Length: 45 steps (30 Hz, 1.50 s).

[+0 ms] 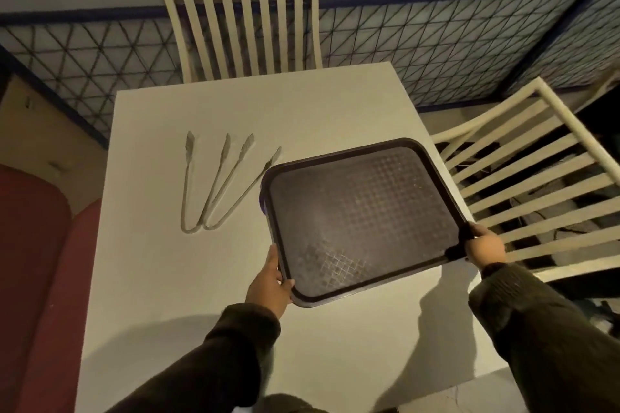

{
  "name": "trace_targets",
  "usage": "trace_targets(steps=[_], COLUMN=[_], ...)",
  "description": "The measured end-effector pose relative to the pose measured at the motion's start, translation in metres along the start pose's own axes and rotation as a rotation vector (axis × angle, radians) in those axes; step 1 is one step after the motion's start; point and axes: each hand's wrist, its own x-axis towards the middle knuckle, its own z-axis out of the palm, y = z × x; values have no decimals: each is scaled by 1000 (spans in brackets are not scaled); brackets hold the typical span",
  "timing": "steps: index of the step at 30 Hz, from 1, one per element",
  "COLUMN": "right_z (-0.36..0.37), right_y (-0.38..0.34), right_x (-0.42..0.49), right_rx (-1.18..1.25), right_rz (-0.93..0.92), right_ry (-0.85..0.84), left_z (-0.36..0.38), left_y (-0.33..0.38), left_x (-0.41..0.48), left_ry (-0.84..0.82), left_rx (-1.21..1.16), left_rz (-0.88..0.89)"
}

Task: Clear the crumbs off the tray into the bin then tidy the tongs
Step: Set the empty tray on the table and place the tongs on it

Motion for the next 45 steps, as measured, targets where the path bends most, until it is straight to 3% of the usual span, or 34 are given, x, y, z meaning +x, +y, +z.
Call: trace_targets(steps=[6,13,23,31,40,42,45], right_z=[17,41,69,81,78,76,83], right_y=[-56,-123,-201,-207,-207,-210,-212], right_x=[38,79,129,139,136,126,92], right_rx=[91,301,280,4,0,-94,-229], right_rz=[-28,69,64,-143,-88,-110,-209], right_ry=[-47,-158,-196,-101,-107,-103,67], left_z=[-19,-45,-82,-86,-89,-92,-100], left_y=[43,85,119,120,127,129,133], left_x=[70,134,205,227,225,220,204], left_ry=[65,174,188,238,235,230,222], left_rx=[-55,137,115,144,97,76,79], left_rz=[-32,64,46,65,47,57,45])
